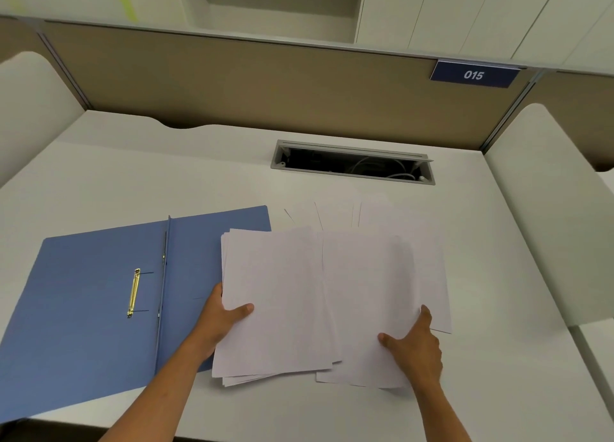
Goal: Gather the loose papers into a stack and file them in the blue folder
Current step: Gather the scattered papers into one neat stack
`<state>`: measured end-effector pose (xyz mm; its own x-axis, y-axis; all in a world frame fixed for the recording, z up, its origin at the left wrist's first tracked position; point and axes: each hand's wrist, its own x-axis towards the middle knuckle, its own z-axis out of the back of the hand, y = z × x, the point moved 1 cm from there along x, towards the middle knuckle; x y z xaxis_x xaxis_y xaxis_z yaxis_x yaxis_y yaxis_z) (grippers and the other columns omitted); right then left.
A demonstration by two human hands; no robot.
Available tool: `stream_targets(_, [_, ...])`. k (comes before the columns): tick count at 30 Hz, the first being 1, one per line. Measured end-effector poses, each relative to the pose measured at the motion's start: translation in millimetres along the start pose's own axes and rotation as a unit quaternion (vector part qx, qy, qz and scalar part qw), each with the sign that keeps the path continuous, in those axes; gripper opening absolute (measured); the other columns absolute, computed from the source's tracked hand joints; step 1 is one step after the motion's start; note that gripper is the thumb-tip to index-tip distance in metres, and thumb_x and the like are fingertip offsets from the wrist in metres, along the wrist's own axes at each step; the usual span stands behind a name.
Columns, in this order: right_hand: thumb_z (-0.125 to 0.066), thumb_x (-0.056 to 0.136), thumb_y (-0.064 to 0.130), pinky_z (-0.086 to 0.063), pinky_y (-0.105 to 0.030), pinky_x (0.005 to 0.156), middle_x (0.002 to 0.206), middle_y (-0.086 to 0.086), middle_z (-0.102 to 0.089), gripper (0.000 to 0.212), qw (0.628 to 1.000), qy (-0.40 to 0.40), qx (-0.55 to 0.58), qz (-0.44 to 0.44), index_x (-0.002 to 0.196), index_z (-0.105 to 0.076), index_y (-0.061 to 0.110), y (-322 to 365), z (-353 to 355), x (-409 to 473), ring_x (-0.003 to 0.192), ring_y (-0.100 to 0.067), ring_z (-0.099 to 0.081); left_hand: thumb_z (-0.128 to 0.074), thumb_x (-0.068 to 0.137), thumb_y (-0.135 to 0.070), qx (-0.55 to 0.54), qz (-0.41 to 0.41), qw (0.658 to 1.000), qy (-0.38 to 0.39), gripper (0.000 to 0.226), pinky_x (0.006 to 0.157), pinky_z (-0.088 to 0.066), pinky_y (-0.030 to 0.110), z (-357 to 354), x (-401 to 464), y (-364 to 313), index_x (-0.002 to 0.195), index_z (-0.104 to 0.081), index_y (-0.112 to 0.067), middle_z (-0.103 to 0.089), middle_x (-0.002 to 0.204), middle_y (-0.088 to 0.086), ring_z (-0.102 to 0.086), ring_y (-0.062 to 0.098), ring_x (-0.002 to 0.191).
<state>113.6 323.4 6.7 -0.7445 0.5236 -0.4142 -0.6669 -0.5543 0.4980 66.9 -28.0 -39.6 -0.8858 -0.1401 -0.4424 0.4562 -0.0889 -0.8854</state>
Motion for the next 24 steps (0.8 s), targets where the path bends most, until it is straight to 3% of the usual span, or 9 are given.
stream_targets(4, [-0.08, 0.072, 0.02, -0.049, -0.042, 0.085, 0.121, -0.012, -0.063, 0.062, 0.99, 0.033, 0.137, 0.008, 0.126, -0.05, 0.011, -3.0, 9.3, 6.7, 0.1, -0.032, -0.059, -0.078, 0.077, -0.012, -0.003, 0.0, 1.0, -0.001, 0.07, 0.092, -0.048, 0.038, -0.4, -0.7, -1.6, 0.135, -0.039, -0.016, -0.057, 0.126, 0.005, -0.057, 0.023, 0.111])
stream_targets(7, [-0.075, 0.078, 0.017, -0.054, -0.045, 0.081, 0.108, -0.011, -0.069, 0.035, 0.979, 0.062, 0.193, 0.026, 0.109, -0.061, 0.011, 0.7, 25.5, 9.5, 0.09, -0.027, -0.065, -0.078, 0.077, -0.013, -0.007, 0.002, 1.0, 0.001, 0.071, 0.092, -0.048, 0.038, -0.7, -1.6, -2.7, 0.136, -0.039, -0.016, -0.057, 0.125, 0.004, -0.056, 0.023, 0.111])
stream_targets(12, [-0.073, 0.081, 0.02, -0.055, -0.043, 0.08, 0.102, -0.007, -0.071, 0.026, 0.986, 0.048, 0.108, 0.122, 0.104, -0.067, 0.012, 29.1, 58.3, 6.9, 0.087, -0.026, -0.066, -0.077, 0.077, -0.013, -0.012, 0.005, 1.0, 0.006, 0.069, 0.089, -0.049, 0.036, -1.4, -3.1, -5.8, 0.134, -0.039, -0.018, -0.057, 0.122, 0.002, -0.057, 0.022, 0.109])
stream_targets(18, [-0.07, 0.083, 0.022, -0.042, -0.023, 0.056, 0.084, 0.0, -0.07, 0.01, 0.967, -0.009, 0.006, 0.254, 0.088, -0.067, 0.014, 87.7, 97.3, -20.0, 0.071, -0.013, -0.06, -0.077, 0.077, -0.013, -0.018, 0.007, 1.0, 0.01, 0.07, 0.081, -0.049, 0.029, -1.3, -5.5, -6.9, 0.135, -0.039, -0.019, -0.057, 0.122, 0.0, -0.058, 0.018, 0.108])
stream_targets(24, [-0.069, 0.084, 0.031, -0.042, -0.015, 0.059, 0.082, 0.016, -0.068, 0.005, 0.927, 0.072, 0.011, 0.367, 0.085, -0.068, 0.026, 131.5, 106.6, -61.5, 0.072, -0.005, -0.062, -0.078, 0.076, -0.014, -0.011, 0.005, 1.0, 0.011, 0.071, 0.088, -0.051, 0.035, 0.0, -7.7, -8.7, 0.136, -0.04, -0.018, -0.059, 0.124, 0.001, -0.059, 0.019, 0.11])
